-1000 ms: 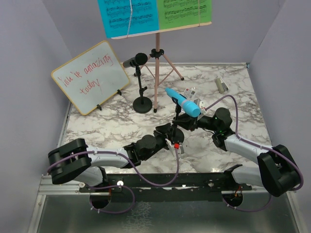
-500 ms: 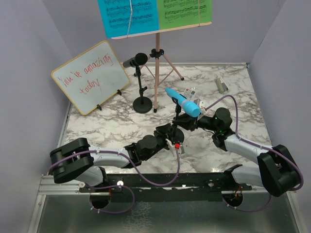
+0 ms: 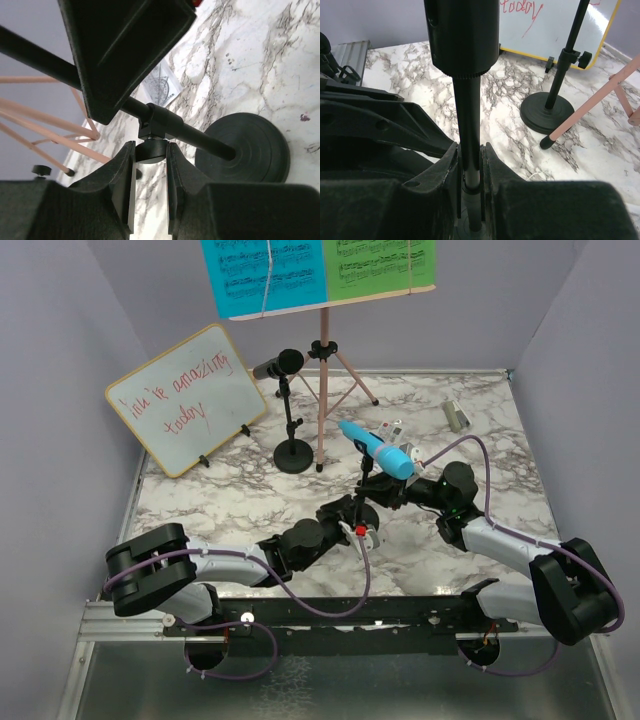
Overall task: Pack up the instrument practice props
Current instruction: Unscrew the knob on the microphone stand.
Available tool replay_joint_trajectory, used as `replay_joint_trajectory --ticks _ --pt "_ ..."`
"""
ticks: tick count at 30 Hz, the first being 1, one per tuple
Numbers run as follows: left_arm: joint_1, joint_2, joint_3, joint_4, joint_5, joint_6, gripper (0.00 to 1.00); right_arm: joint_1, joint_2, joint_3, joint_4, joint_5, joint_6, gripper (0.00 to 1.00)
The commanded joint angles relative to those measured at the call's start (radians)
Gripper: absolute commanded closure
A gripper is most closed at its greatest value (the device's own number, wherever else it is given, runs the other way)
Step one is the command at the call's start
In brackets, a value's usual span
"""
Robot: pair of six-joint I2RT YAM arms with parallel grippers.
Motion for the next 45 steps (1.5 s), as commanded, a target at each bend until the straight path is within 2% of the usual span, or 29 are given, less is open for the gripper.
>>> replay_joint_trajectory --ticks 1,11,16,27,36,42,45 --pt "0.009 0.01 0.004 -0.026 -0.006 -0.272 1.0 0.011 0.027 -0.027 -0.086 0.013 -0.017 1.0" --pt "0.078 -0.075 -0.042 -0.027 0.153 -0.83 1.0 0.012 0.033 -0.022 -0.089 0.006 -0.019 0.99" --pt "0.128 -0.078 -0.05 -0.026 0.164 -1.224 1.0 0.013 0.037 -0.021 -0.089 0.0 -0.018 1.0" --pt "0.195 -0.016 -0.058 -0.004 0.156 -1.956 1.0 0.022 0.041 -0.011 -0.106 0.002 -0.025 1.0" --pt "0.197 0.0 -0.113 0.118 0.127 -2.295 1.0 0.024 0.038 -0.008 -0.119 0.008 -0.03 1.0" --pt "0.202 0.05 -0.152 0.219 0.143 -2.43 1.0 0.027 0.041 -0.003 -0.128 0.009 -0.034 1.0" --pt "0.21 0.075 -0.152 0.246 0.16 -2.431 0.97 0.027 0.04 -0.004 -0.131 0.012 -0.038 1.0"
